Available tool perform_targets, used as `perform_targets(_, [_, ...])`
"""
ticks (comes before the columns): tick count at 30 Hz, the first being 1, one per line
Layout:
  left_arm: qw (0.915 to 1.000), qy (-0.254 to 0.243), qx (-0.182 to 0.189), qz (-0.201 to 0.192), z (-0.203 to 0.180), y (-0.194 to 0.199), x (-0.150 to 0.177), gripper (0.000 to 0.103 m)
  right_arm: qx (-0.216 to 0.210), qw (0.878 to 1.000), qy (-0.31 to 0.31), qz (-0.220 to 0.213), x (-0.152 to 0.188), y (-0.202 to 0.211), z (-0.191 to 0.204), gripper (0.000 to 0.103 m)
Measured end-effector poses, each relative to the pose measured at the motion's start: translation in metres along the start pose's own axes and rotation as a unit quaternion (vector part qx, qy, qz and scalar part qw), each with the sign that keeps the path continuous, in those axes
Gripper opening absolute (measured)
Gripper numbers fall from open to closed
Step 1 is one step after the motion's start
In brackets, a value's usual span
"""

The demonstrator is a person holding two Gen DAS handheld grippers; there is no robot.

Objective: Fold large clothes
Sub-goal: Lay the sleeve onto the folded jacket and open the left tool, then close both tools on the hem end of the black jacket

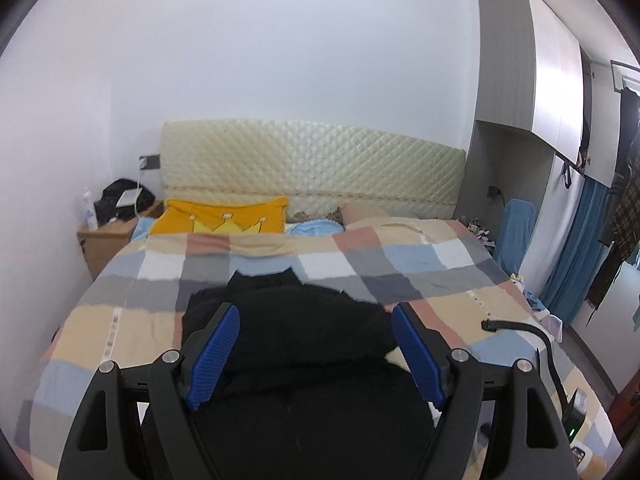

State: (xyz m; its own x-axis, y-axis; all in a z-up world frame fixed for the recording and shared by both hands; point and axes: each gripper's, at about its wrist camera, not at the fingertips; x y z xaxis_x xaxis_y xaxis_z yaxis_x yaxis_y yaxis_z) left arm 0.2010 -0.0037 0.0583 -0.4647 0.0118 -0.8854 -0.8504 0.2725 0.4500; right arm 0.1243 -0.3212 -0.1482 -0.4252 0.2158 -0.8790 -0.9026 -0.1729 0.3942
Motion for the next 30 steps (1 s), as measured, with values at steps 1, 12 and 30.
perform_targets(1, [1.0000, 0.004, -0.004, 0.001, 0.006, 0.003, 0.009, 0.078, -0.002, 1.000, 0.002, 0.001, 0.001, 0.003, 0.003, 0.095])
perform_targets(12, [0.9975, 0.009, -0.051, 0.048, 0.061, -0.011, 0.127, 0.078, -0.028, 0.998, 0.043, 0.034, 0.017, 0.005, 0.039, 0.096])
perform_targets(30, [0.9875, 0.027, -0.098, 0.121, 0.107, -0.067, 0.206, 0.078, -0.008, 0.988, 0.022, 0.153, 0.026, -0.054, 0.019, 0.096])
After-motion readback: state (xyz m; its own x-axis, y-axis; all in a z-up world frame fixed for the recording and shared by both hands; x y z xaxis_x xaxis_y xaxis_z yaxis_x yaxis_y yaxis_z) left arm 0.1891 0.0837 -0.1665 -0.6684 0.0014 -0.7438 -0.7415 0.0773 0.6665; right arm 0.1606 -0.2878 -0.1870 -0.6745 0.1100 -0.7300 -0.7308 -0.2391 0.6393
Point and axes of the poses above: each gripper's, at about its wrist camera, not at the fingertips, and y roughly against the way its jaws point, z to its left, x to its underside, and after that the axes turned 1 degree about -z, right-handed
